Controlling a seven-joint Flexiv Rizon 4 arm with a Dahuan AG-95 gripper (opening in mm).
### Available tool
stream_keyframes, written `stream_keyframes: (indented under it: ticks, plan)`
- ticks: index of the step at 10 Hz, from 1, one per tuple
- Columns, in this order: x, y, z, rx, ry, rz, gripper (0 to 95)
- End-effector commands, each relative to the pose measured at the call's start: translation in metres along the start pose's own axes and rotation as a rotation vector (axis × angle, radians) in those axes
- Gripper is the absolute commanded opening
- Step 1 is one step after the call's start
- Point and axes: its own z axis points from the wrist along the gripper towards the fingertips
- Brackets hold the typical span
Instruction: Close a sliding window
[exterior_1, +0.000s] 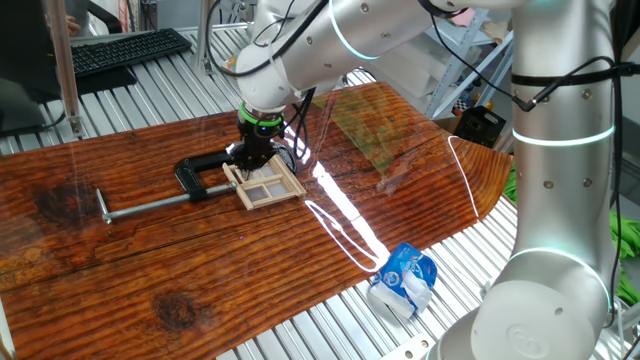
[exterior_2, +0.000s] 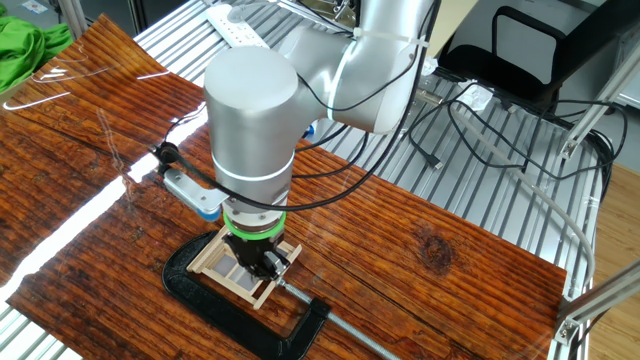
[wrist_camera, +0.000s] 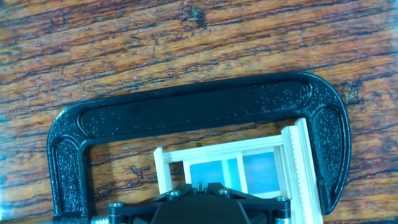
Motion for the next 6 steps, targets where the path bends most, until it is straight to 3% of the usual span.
stream_keyframes:
  ticks: [1, 3, 6]
  plan:
    - [0.0001, 0.0001, 0.0009, -0.005, -0.001, -0.012, 0.0]
    - [0.0, -0.0005, 0.0009, -0.002, -0.004, -0.021, 0.0]
    - [-0.0029, -0.0058, -0.0044, 0.003, 0.016, -0.048, 0.0]
